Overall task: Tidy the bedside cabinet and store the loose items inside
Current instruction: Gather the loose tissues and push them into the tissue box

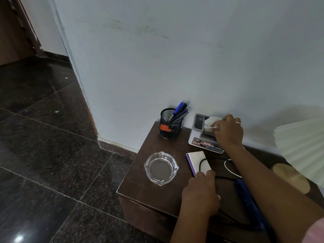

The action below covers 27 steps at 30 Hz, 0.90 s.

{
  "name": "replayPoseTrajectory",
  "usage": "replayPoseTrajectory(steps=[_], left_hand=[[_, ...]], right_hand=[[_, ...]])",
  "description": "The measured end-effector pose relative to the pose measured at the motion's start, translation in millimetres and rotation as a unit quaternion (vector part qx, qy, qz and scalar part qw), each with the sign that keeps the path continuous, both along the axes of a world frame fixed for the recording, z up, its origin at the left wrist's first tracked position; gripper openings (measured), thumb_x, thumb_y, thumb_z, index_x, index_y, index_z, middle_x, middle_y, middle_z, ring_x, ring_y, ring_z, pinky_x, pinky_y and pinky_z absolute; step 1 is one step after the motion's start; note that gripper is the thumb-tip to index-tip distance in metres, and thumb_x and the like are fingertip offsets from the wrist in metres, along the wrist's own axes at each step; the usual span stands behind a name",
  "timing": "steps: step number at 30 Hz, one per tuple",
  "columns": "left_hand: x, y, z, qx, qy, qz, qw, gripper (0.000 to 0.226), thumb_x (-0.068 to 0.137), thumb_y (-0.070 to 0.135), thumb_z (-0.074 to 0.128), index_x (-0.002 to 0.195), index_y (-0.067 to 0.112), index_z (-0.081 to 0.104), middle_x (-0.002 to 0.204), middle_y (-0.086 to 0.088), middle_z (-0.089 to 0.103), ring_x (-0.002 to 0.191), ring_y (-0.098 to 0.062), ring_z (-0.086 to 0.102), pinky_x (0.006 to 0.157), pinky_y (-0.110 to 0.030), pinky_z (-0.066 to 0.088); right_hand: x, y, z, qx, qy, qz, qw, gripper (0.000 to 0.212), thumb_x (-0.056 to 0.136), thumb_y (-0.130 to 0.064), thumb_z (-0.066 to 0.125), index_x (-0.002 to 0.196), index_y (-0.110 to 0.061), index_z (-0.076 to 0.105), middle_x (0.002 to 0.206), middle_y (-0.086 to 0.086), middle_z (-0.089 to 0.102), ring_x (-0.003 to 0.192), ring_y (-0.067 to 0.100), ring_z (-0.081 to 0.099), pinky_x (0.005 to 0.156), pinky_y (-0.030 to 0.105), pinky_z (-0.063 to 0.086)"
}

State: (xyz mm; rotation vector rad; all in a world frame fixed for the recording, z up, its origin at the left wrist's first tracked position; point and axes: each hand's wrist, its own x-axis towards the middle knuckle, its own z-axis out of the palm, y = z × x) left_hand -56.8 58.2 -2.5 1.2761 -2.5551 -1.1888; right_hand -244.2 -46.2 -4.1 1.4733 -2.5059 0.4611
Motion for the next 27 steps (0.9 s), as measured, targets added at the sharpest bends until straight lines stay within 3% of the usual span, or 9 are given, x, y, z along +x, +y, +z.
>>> replayPoseTrajectory(steps=[4,7,13,19,27], left_hand=[[0.8,0.3,-0.7,0.004,-0.006,-0.003,1.0,0.059,0.091,0.027,0.054,0.142,0.025,0.025,0.141,-0.007,0.035,0.128,-0.028,0.038,0.1,-0.042,0.039],[2.0,-0.9,-1.2,0.003,-0.008,0.002,1.0,0.059,0.091,0.027,0.054,0.143,0.026,0.025,0.141,-0.007,0.035,0.128,-0.029,0.038,0.101,-0.042,0.039],[0.7,0.0,1.4,0.019,-0.015,-0.011,1.0,0.062,0.092,0.025,0.055,0.144,0.024,0.023,0.144,-0.009,0.033,0.131,-0.029,0.036,0.103,-0.043,0.039],[1.4,-0.1,1.1,0.019,-0.022,-0.017,0.999,0.062,0.092,0.026,0.055,0.145,0.024,0.022,0.145,-0.01,0.033,0.13,-0.031,0.036,0.103,-0.044,0.039],[6.2,-7.9,-1.9,0.008,-0.032,-0.002,0.999,0.064,0.091,0.027,0.055,0.145,0.024,0.022,0.144,-0.01,0.033,0.13,-0.029,0.036,0.105,-0.043,0.038]], right_hand=[[-0.1,-3.0,-1.7,-0.01,-0.019,-0.039,0.999,0.034,0.082,-0.027,0.069,0.113,-0.014,0.066,0.114,0.011,0.052,0.11,0.035,0.043,0.083,0.04,0.043],[-0.5,0.2,-3.0,-0.074,-0.064,-0.036,0.995,0.042,0.074,-0.025,0.074,0.112,-0.016,0.059,0.12,0.013,0.05,0.111,0.038,0.043,0.085,0.042,0.042],[-1.7,3.2,-4.9,-0.153,-0.021,0.012,0.988,0.051,0.082,-0.019,0.067,0.129,-0.022,0.048,0.13,0.01,0.049,0.119,0.037,0.043,0.09,0.049,0.04],[-11.0,-7.5,-6.7,-0.049,-0.043,0.008,0.998,0.047,0.09,-0.005,0.044,0.131,-0.026,0.052,0.131,0.004,0.057,0.129,0.026,0.038,0.097,0.042,0.026],[-1.6,11.9,-4.6,-0.042,-0.14,-0.001,0.989,0.062,0.092,-0.003,0.039,0.149,-0.024,0.025,0.151,0.002,0.034,0.14,0.02,0.026,0.107,0.043,0.021]])
